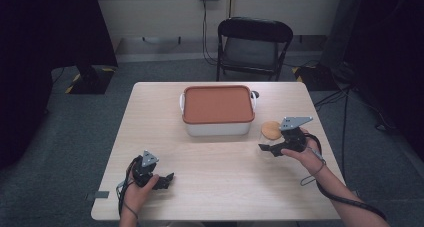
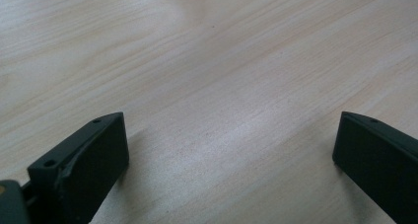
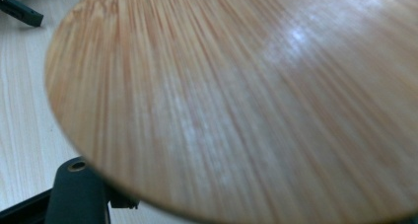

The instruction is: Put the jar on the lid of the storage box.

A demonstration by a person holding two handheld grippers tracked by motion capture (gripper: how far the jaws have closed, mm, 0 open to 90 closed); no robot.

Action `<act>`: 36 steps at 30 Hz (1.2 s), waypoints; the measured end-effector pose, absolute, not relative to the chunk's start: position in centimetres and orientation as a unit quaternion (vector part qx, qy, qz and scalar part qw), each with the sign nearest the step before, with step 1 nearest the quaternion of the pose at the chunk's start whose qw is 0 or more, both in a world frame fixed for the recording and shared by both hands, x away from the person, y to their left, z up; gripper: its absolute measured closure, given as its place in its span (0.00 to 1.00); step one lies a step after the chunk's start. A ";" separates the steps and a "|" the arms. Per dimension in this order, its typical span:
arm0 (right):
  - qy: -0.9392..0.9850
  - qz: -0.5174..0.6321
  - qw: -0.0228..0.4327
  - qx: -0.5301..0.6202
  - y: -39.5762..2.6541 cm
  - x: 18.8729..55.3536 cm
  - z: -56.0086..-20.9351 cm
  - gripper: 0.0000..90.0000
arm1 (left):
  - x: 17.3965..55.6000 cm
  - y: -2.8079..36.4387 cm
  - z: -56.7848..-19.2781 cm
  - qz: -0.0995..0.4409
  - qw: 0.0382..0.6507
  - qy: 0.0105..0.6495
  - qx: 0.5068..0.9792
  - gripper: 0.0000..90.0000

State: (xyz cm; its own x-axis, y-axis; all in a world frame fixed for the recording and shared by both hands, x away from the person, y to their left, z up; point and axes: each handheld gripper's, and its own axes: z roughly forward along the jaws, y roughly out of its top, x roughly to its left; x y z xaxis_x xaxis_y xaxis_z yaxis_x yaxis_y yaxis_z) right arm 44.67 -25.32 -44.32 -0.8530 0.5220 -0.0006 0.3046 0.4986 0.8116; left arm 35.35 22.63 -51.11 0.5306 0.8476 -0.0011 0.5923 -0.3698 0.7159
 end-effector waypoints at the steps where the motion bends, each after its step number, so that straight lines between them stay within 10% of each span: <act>1: 0.856 0.439 0.122 0.242 -25.3 44.7 -44.3 0.29 | 35.4 22.6 -51.1 0.188 0.340 0.447 0.806 0.00; 36: 0.855 0.446 0.122 0.234 -22.3 45.9 -43.9 0.29 | 35.4 22.6 -51.1 0.188 0.340 0.447 0.806 0.00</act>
State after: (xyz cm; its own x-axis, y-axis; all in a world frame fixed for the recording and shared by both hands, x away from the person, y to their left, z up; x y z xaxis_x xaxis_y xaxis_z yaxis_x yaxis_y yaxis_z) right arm 45.87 -22.33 -43.90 -0.8607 0.5090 -0.0005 0.2912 0.4932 0.8197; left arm 35.35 22.63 -51.11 0.5308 0.8475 -0.0009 0.5922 -0.3701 0.7157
